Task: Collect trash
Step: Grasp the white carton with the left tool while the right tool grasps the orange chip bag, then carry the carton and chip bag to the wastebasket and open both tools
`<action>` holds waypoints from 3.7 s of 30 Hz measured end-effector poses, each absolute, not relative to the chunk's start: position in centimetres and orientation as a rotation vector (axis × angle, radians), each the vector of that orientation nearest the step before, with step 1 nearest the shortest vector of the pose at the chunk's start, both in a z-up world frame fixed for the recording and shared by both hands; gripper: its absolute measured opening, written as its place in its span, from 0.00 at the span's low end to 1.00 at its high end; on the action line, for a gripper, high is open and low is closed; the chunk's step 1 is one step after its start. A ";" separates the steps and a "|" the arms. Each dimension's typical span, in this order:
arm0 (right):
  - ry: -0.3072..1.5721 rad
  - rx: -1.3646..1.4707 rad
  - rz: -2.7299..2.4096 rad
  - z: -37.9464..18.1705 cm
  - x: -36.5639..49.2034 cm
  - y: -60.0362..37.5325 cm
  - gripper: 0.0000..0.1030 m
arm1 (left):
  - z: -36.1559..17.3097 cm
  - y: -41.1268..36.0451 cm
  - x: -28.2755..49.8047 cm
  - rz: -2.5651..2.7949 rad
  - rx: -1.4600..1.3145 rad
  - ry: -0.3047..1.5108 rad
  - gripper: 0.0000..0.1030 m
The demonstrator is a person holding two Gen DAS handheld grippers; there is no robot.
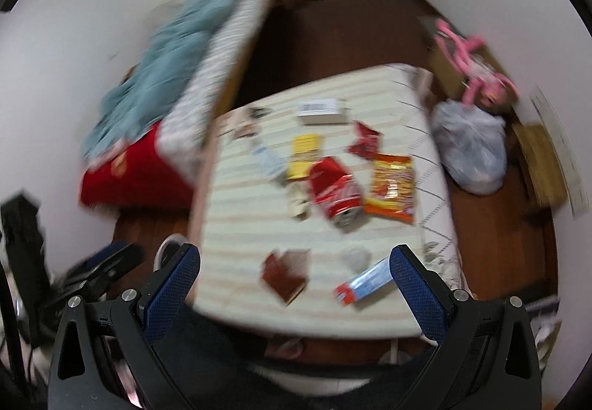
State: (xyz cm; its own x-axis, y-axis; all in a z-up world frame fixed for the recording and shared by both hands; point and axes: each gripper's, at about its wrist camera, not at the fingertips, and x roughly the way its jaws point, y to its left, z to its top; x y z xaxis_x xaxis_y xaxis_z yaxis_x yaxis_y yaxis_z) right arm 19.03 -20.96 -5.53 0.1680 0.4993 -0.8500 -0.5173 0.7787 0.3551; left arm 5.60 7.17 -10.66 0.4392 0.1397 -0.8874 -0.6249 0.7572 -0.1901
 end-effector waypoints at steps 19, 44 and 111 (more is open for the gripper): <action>1.500 -0.051 0.276 -28.7 37.7 -15.4 0.95 | -29.4 19.0 23.7 0.540 -0.852 1.253 0.80; 1.419 -0.303 0.285 -27.7 35.5 -13.3 0.40 | -26.8 11.1 17.0 0.560 -0.440 1.281 0.29; 1.741 -0.685 1.240 -40.8 -12.1 43.4 0.46 | -33.4 44.2 -32.5 1.085 -1.297 0.945 0.92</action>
